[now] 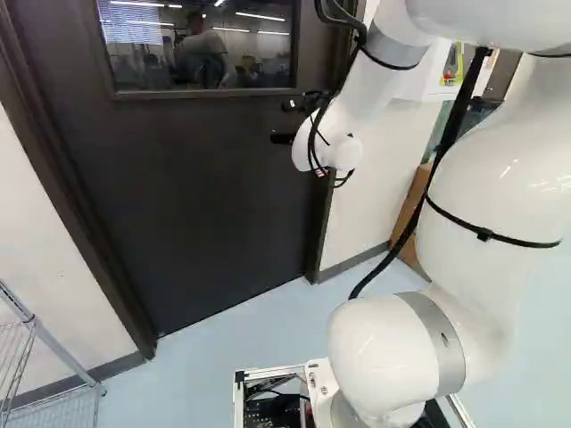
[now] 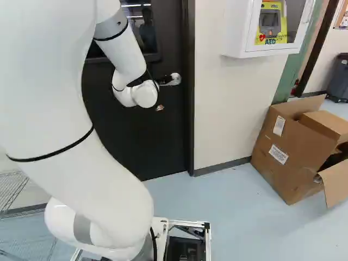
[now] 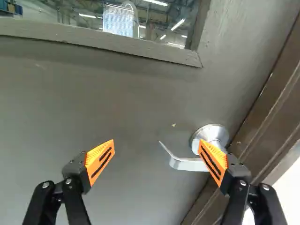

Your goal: Open the door and move inside

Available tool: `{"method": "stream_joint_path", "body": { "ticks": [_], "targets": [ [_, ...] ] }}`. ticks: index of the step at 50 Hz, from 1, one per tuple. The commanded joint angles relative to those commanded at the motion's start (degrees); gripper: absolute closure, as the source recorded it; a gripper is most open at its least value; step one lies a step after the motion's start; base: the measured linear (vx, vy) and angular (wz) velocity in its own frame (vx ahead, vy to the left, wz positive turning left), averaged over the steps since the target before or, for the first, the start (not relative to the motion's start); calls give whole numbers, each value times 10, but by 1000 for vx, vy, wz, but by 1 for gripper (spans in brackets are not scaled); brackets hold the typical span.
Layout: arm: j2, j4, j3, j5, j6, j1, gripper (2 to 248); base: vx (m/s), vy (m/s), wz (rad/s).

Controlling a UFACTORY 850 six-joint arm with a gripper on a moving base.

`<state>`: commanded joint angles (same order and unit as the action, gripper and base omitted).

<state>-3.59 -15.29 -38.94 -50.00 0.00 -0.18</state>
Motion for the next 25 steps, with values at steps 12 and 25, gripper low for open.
{"method": "stream_joint_path", "body": {
  "ticks": [12,25],
  "targets": [
    [-20,0,-5,0,0,0,3,0,0,0],
    [-34,0,-3,0,0,0,3,0,0,0]
  ]
}}
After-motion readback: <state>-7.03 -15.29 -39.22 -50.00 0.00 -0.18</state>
